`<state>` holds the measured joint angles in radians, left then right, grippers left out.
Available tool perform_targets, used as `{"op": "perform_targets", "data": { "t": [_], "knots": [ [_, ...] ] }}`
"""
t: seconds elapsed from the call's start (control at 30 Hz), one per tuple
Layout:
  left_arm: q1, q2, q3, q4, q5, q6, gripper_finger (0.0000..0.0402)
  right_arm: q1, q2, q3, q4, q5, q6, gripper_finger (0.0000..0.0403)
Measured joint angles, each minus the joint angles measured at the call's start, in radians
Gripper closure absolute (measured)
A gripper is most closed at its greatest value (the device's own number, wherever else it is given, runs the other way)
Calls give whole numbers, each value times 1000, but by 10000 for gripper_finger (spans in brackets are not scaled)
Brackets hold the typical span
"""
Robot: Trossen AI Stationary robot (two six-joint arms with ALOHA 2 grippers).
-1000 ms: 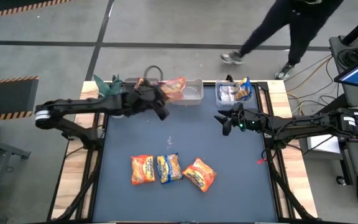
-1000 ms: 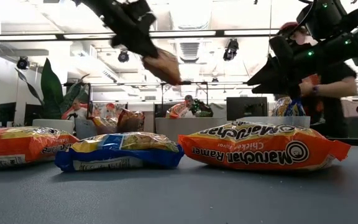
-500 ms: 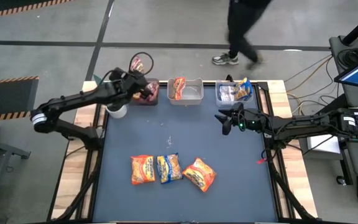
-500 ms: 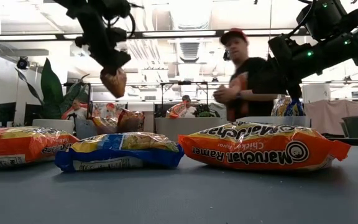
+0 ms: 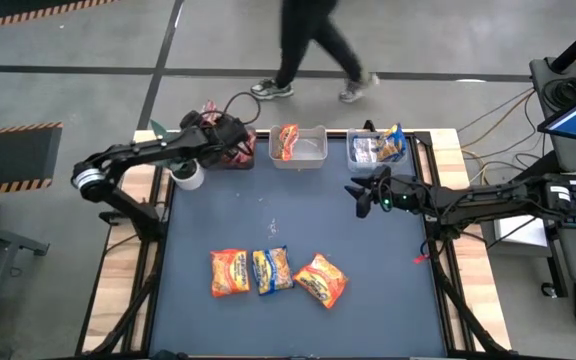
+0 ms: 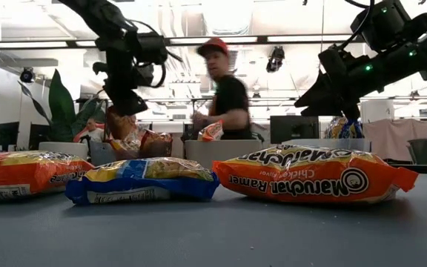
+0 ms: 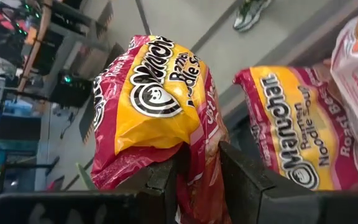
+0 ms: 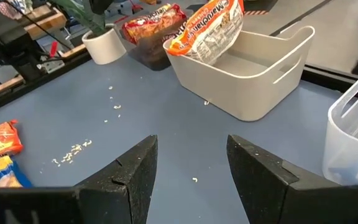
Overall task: Sort Maruchan noodles
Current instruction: Put the red noodle pack into the transparent black bin Put the blue noodle pack into the transparent white bin
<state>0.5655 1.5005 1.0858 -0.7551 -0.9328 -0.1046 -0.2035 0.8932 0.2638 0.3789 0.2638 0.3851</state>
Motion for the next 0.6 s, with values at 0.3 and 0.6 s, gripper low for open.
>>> {"op": "perform_targets", "data": {
  "t": [0.3,0.6],
  "knots": [
    [5,72,166,-280,115,-118,320,0,16,0,1,0,0,219],
    [16,119,230,-404,206,-116,320,0,26,0,-1,0,0,219]
  ]
}}
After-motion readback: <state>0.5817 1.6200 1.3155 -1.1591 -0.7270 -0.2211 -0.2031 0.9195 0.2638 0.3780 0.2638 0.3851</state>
